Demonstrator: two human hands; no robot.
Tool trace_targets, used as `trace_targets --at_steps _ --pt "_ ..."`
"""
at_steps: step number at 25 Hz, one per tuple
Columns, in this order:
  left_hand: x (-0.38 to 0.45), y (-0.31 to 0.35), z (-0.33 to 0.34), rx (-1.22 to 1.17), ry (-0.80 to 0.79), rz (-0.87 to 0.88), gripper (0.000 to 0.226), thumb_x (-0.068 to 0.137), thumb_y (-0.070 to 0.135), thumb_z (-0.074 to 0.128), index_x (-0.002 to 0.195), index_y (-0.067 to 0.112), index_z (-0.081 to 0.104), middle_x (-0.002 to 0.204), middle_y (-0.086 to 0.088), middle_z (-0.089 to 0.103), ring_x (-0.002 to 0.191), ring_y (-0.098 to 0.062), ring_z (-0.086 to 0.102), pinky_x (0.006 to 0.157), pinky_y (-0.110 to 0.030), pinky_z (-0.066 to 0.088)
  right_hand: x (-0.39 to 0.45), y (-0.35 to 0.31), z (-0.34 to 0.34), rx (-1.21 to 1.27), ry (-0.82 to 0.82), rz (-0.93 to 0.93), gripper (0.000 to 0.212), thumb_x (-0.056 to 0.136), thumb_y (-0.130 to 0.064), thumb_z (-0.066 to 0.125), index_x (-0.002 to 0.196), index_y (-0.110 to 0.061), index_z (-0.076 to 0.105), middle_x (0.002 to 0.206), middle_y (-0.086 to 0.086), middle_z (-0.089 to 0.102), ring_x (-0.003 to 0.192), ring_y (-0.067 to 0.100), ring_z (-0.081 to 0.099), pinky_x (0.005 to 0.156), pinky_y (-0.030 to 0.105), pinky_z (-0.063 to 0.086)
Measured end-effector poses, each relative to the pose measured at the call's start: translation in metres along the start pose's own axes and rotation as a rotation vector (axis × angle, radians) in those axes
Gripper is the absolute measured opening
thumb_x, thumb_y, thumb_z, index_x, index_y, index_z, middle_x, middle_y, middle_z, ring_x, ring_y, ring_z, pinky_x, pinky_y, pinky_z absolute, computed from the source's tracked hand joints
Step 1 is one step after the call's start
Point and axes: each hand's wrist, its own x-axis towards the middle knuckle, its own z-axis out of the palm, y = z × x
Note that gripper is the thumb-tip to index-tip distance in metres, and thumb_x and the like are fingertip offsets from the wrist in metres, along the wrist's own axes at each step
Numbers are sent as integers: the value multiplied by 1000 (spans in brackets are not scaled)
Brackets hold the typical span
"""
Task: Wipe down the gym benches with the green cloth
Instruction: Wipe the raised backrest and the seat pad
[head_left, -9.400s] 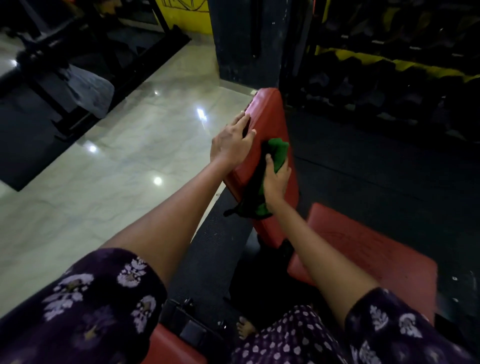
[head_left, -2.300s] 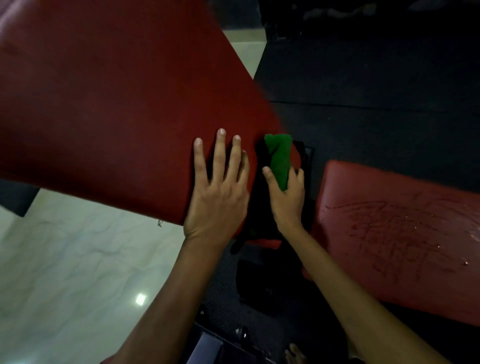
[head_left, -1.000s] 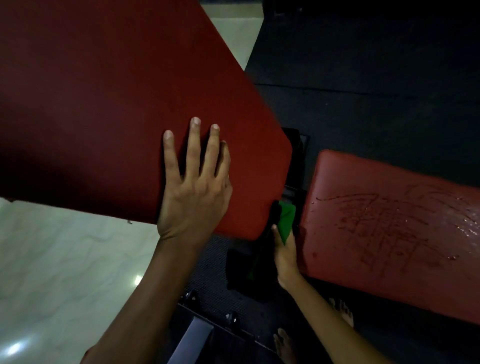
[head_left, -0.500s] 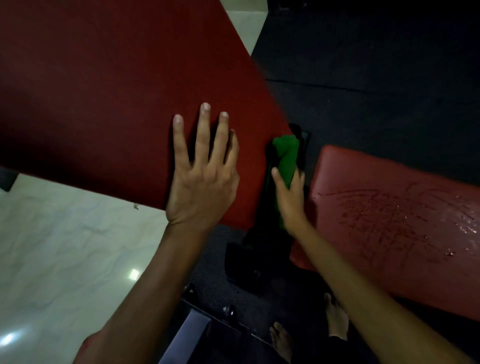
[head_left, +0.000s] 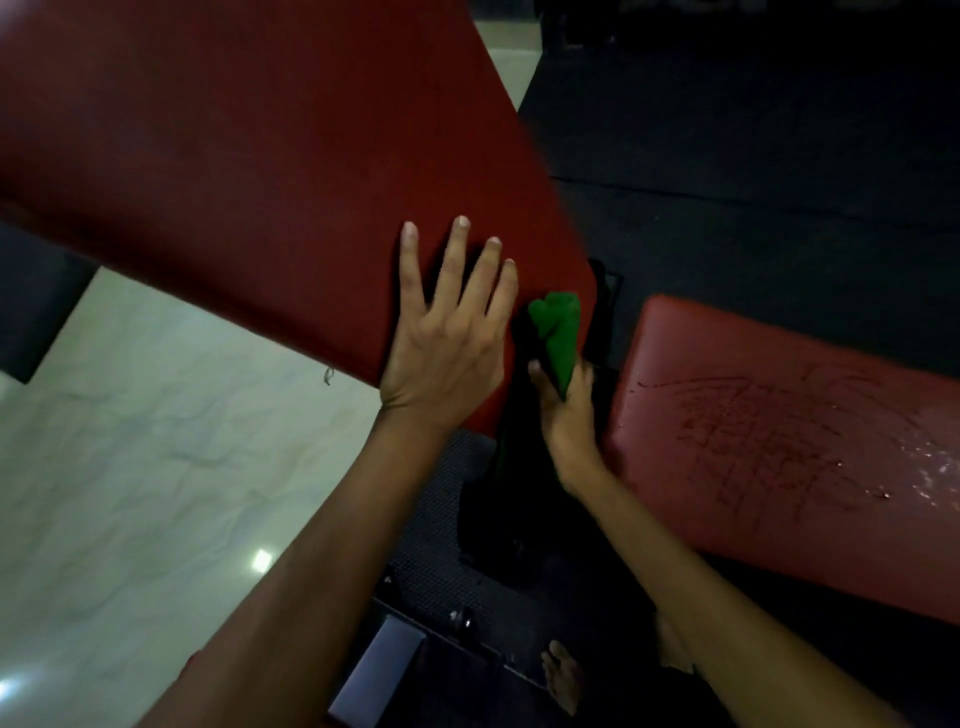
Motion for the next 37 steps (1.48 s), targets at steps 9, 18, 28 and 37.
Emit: trace_targets --at_steps 9,18,28,37 --pt "-3 -55 -61 -492 196 -39 39 84 14 54 121 5 60 131 -14 57 126 -30 49 108 -51 29 27 -61 19 -53 44 68 47 95 -40 49 139 -23 42 136 3 47 122 20 47 104 38 38" --pt "7 -143 -115 -193 25 -93 41 86 26 47 117 1 57 140 -19 45 135 -36 36 112 -58 10 -17 -100 33 -78 82 193 50 97 -36 48 143 -22 37 137 3 47 124 22 46 104 36 37" --pt "8 -157 -85 -168 232 -291 44 75 29 54 115 13 64 131 -8 58 119 -29 55 96 -41 42 -26 -103 49 -118 137 229 45 93 -42 50 136 -30 44 132 3 52 123 27 48 105 45 38" --pt "14 -152 -86 -238 446 -340 27 77 25 57 99 18 70 118 3 66 112 -24 61 94 -35 37 -37 -118 50 -184 145 270 59 96 -39 49 147 -16 31 148 11 35 134 31 36 110 44 32"
